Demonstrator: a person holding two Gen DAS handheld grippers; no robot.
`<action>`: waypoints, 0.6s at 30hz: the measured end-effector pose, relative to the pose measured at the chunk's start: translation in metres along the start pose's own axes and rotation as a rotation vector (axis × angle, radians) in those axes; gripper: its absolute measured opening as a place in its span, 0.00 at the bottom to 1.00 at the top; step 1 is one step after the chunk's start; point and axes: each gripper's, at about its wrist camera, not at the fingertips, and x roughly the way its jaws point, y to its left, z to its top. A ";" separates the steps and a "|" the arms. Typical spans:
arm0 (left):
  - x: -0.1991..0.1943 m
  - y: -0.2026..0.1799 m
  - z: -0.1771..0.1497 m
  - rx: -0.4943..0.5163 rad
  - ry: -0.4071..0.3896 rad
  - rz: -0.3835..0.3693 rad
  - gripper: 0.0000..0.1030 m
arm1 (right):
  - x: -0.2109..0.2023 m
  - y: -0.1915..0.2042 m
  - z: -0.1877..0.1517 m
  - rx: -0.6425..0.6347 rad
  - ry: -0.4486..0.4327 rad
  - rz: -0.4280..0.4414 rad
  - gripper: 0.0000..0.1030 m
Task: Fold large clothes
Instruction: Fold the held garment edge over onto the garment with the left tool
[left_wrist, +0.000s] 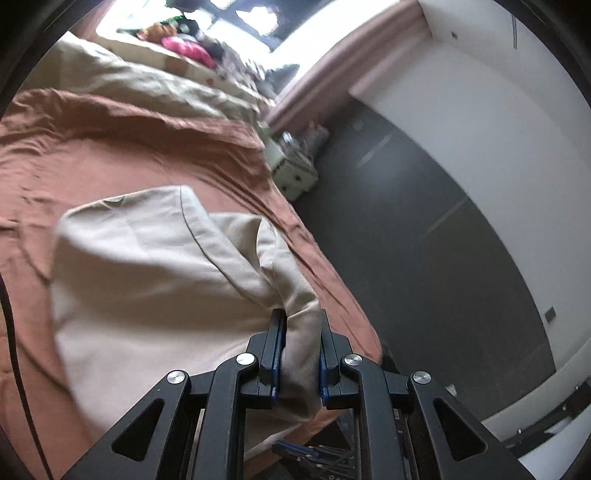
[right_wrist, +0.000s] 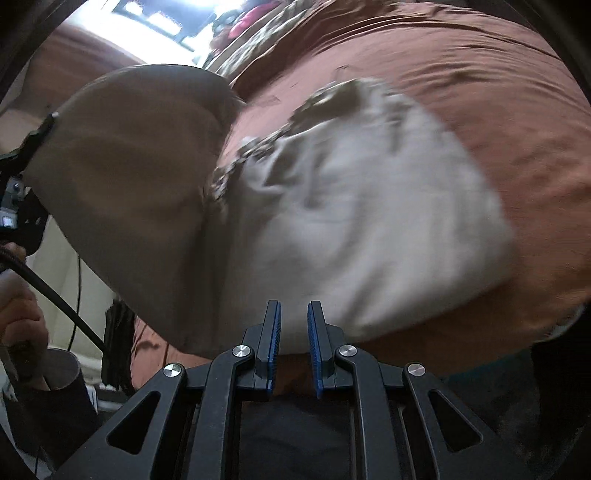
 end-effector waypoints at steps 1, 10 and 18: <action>0.017 -0.003 -0.004 0.000 0.029 -0.001 0.15 | -0.009 -0.010 -0.002 0.016 -0.010 -0.009 0.12; 0.113 -0.009 -0.043 -0.015 0.198 0.001 0.15 | -0.048 -0.068 -0.008 0.130 -0.058 -0.053 0.12; 0.150 -0.021 -0.081 0.060 0.387 0.069 0.24 | -0.064 -0.076 -0.007 0.164 -0.091 -0.012 0.12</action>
